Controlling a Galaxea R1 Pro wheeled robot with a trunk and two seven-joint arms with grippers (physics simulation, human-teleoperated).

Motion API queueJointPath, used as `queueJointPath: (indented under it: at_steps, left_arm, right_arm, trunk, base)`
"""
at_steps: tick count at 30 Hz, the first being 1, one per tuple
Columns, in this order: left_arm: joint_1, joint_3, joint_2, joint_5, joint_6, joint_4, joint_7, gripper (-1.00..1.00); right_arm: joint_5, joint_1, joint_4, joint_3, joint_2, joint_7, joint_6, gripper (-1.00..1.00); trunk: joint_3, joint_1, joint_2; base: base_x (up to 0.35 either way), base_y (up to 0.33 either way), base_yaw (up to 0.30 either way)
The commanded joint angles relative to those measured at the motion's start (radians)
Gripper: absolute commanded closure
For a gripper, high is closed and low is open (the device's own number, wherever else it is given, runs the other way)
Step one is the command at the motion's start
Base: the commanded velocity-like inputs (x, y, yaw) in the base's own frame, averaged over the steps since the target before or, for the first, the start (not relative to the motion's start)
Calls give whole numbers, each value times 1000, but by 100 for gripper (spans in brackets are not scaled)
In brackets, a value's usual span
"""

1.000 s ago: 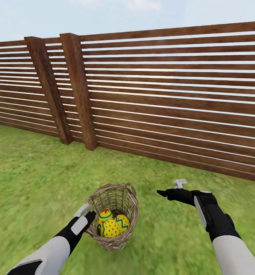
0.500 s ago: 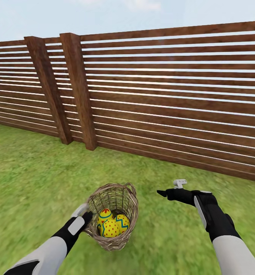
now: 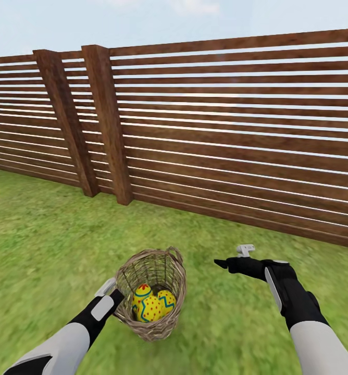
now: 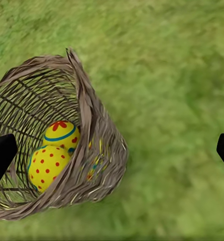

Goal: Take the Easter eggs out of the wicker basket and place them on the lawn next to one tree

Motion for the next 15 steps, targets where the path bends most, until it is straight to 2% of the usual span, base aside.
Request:
queueJointPath:
  at_steps: [1,7,15]
  left_arm:
    - [0,2,-1,3,5,-3,6,100]
    - [1,2,-6,2,-3,-4,6,100]
    - [0,2,-7,1,-6,-13,6,100]
  right_arm:
    - [11,-1,0,-3,1,10,3,-100]
    - [11,-1,0,-3,1,10,3,-100]
    - [12,-1,4,-2,3,8,2,-100]
  trunk:
    - [-1,0,0]
    - [-1,0,0]
    - [24,-31,56]
  base:
    - [0,0,0]
    - [0,0,0]
    - [0,0,0]
